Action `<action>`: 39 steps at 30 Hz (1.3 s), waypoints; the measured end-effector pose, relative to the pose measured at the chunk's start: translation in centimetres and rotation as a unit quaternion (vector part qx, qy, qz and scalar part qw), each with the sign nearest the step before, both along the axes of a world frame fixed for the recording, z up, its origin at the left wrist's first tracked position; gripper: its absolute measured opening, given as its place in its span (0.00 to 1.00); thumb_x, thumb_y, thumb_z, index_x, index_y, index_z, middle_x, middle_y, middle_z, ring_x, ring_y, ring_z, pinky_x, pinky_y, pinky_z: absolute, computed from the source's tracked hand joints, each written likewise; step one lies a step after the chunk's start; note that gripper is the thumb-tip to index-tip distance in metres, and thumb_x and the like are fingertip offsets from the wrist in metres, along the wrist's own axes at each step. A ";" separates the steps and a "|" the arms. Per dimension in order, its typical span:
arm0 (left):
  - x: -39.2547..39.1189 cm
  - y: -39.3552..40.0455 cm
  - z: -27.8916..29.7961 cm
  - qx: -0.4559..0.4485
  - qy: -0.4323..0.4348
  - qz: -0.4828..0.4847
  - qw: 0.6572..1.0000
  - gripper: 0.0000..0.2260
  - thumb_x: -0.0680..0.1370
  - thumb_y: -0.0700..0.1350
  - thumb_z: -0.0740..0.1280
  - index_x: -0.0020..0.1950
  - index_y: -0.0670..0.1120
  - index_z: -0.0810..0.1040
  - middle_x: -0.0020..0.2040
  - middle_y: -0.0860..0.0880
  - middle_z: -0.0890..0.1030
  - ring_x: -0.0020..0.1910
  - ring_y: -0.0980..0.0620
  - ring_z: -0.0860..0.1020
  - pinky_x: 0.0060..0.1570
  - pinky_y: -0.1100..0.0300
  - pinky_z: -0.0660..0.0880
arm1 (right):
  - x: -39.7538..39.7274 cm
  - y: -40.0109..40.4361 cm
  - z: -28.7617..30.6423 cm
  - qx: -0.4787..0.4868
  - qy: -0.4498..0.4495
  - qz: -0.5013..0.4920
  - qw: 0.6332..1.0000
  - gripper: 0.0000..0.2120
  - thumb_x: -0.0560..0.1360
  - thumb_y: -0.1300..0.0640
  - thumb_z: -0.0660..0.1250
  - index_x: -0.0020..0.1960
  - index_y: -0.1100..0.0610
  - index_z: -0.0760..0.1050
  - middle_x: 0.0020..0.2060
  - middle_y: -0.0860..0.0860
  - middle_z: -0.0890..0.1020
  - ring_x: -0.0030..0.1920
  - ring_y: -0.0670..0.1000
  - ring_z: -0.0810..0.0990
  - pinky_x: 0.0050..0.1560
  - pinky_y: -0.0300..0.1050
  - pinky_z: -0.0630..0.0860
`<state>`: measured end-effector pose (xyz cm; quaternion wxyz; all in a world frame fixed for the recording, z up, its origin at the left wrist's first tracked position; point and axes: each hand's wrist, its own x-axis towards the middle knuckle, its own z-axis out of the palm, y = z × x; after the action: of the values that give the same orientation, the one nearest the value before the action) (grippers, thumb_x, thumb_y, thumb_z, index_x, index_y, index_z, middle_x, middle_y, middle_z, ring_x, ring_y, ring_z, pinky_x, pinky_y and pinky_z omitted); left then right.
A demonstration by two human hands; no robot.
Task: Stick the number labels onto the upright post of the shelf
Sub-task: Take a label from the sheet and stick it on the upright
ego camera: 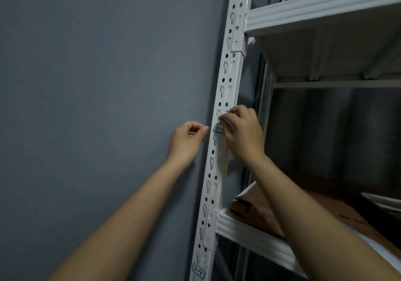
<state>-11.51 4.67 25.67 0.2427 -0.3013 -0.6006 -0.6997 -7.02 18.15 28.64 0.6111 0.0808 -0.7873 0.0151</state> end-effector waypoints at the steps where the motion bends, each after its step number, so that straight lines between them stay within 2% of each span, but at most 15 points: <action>1: -0.4 0.2 0.0 -0.003 -0.003 0.003 1.000 0.08 0.77 0.44 0.68 0.38 0.52 0.75 0.35 0.53 0.78 0.38 0.55 0.77 0.40 0.58 0.75 | -0.2 0.1 0.9 0.061 0.004 -0.028 0.998 0.04 0.73 0.60 0.71 0.48 0.58 0.83 0.47 0.55 0.80 0.47 0.59 0.75 0.39 0.46 0.71; 2: -0.7 0.5 0.1 -0.007 -0.006 0.009 1.000 0.08 0.77 0.44 0.67 0.38 0.53 0.76 0.35 0.54 0.78 0.38 0.55 0.77 0.42 0.57 0.75 | -0.2 0.1 1.8 0.117 -0.006 -0.057 0.992 0.05 0.73 0.60 0.71 0.47 0.59 0.83 0.46 0.55 0.80 0.46 0.60 0.76 0.37 0.49 0.74; 4: -1.4 0.9 0.1 -0.015 -0.001 0.032 0.999 0.09 0.78 0.44 0.66 0.38 0.53 0.76 0.36 0.54 0.79 0.38 0.56 0.77 0.43 0.58 0.75 | 0.1 0.0 3.4 0.199 -0.075 -0.112 0.971 0.08 0.77 0.58 0.67 0.50 0.58 0.83 0.48 0.55 0.80 0.48 0.59 0.74 0.41 0.55 0.75; 6: -2.1 1.3 0.1 -0.019 0.022 0.063 0.998 0.08 0.78 0.44 0.66 0.39 0.53 0.77 0.38 0.52 0.80 0.38 0.55 0.78 0.45 0.59 0.75 | 0.7 -0.2 4.5 0.259 -0.132 -0.143 0.946 0.11 0.80 0.55 0.62 0.54 0.56 0.82 0.51 0.53 0.79 0.52 0.56 0.72 0.47 0.53 0.73; 8: -2.8 1.8 0.2 -0.020 0.045 0.091 0.995 0.06 0.77 0.46 0.67 0.41 0.54 0.78 0.42 0.50 0.82 0.41 0.53 0.79 0.47 0.56 0.77 | 1.0 -0.5 5.2 0.306 -0.159 -0.162 0.924 0.12 0.80 0.54 0.59 0.56 0.55 0.80 0.53 0.52 0.77 0.53 0.54 0.72 0.49 0.49 0.72; 11: -3.2 2.4 0.1 -0.011 0.059 0.112 0.992 0.04 0.76 0.46 0.68 0.44 0.52 0.82 0.45 0.51 0.82 0.43 0.53 0.80 0.46 0.54 0.77 | 1.0 -0.9 5.7 0.367 -0.173 -0.187 0.895 0.10 0.80 0.55 0.61 0.58 0.53 0.77 0.54 0.51 0.76 0.52 0.53 0.72 0.49 0.48 0.74; 14: -3.2 2.8 -0.2 0.002 0.052 0.104 0.993 0.03 0.76 0.45 0.68 0.46 0.50 0.82 0.46 0.52 0.82 0.44 0.55 0.80 0.46 0.58 0.77 | 0.9 -0.6 6.2 0.407 -0.193 -0.204 0.869 0.09 0.79 0.55 0.62 0.59 0.53 0.75 0.54 0.51 0.74 0.53 0.52 0.72 0.49 0.49 0.75; 17: -3.6 3.2 -0.3 0.016 0.031 0.058 0.998 0.01 0.75 0.44 0.69 0.44 0.50 0.81 0.42 0.54 0.83 0.44 0.57 0.81 0.46 0.61 0.76 | 0.9 -0.4 6.4 0.412 -0.193 -0.211 0.865 0.10 0.78 0.56 0.63 0.59 0.52 0.74 0.56 0.52 0.74 0.54 0.53 0.71 0.49 0.50 0.75; 20: -4.0 3.7 -0.1 0.050 -0.004 -0.013 0.999 0.07 0.75 0.42 0.70 0.40 0.52 0.76 0.39 0.54 0.81 0.41 0.56 0.80 0.47 0.62 0.75 | 0.7 -0.5 6.2 0.390 -0.206 -0.231 0.867 0.14 0.76 0.59 0.64 0.61 0.52 0.72 0.59 0.52 0.71 0.56 0.54 0.69 0.52 0.50 0.74; 25: -4.4 4.0 0.4 0.050 -0.051 -0.081 0.994 0.06 0.77 0.44 0.68 0.42 0.50 0.73 0.38 0.51 0.80 0.35 0.58 0.76 0.41 0.61 0.73 | 0.6 -1.1 5.9 0.355 -0.220 -0.241 0.876 0.17 0.75 0.58 0.64 0.63 0.52 0.71 0.60 0.52 0.70 0.59 0.55 0.68 0.56 0.51 0.72; 30: -4.6 4.1 0.9 0.038 -0.104 -0.143 0.984 0.07 0.77 0.49 0.67 0.43 0.50 0.70 0.39 0.49 0.78 0.40 0.52 0.75 0.45 0.54 0.72 | 0.9 -1.3 6.3 0.347 -0.234 -0.223 0.881 0.15 0.75 0.58 0.64 0.61 0.51 0.72 0.58 0.51 0.70 0.57 0.53 0.68 0.54 0.50 0.72; 33: -4.6 4.2 1.1 0.030 -0.116 -0.156 0.980 0.09 0.77 0.50 0.67 0.42 0.51 0.68 0.37 0.49 0.76 0.39 0.52 0.74 0.48 0.51 0.73 | 1.0 -0.9 6.5 0.350 -0.249 -0.207 0.879 0.13 0.76 0.58 0.64 0.60 0.51 0.73 0.57 0.50 0.70 0.56 0.52 0.68 0.53 0.49 0.72; 36: -4.6 4.1 1.0 0.022 -0.129 -0.147 0.980 0.09 0.76 0.51 0.68 0.41 0.51 0.69 0.42 0.46 0.79 0.45 0.47 0.78 0.55 0.45 0.76 | 1.0 -0.5 6.4 0.287 -0.254 -0.146 0.912 0.08 0.76 0.61 0.65 0.54 0.53 0.74 0.55 0.49 0.72 0.54 0.50 0.67 0.52 0.50 0.74; 38: -4.7 4.1 1.0 0.019 -0.135 -0.147 0.980 0.07 0.76 0.50 0.67 0.42 0.51 0.70 0.46 0.43 0.81 0.49 0.44 0.80 0.56 0.43 0.76 | 0.9 -0.5 6.4 0.242 -0.248 -0.115 0.931 0.05 0.77 0.60 0.64 0.52 0.54 0.76 0.53 0.49 0.73 0.53 0.50 0.67 0.52 0.52 0.74; 39: -4.6 4.1 1.1 0.019 -0.138 -0.147 0.979 0.07 0.77 0.49 0.67 0.42 0.51 0.70 0.47 0.42 0.81 0.49 0.43 0.80 0.55 0.45 0.77 | 0.9 -0.5 6.4 0.240 -0.244 -0.114 0.933 0.06 0.78 0.59 0.64 0.53 0.54 0.77 0.53 0.49 0.74 0.54 0.50 0.68 0.51 0.52 0.75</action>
<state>-16.14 8.77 26.77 0.0576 -0.2822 -0.5640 -0.7739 -6.08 17.68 35.02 0.3600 0.1287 -0.8962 -0.2249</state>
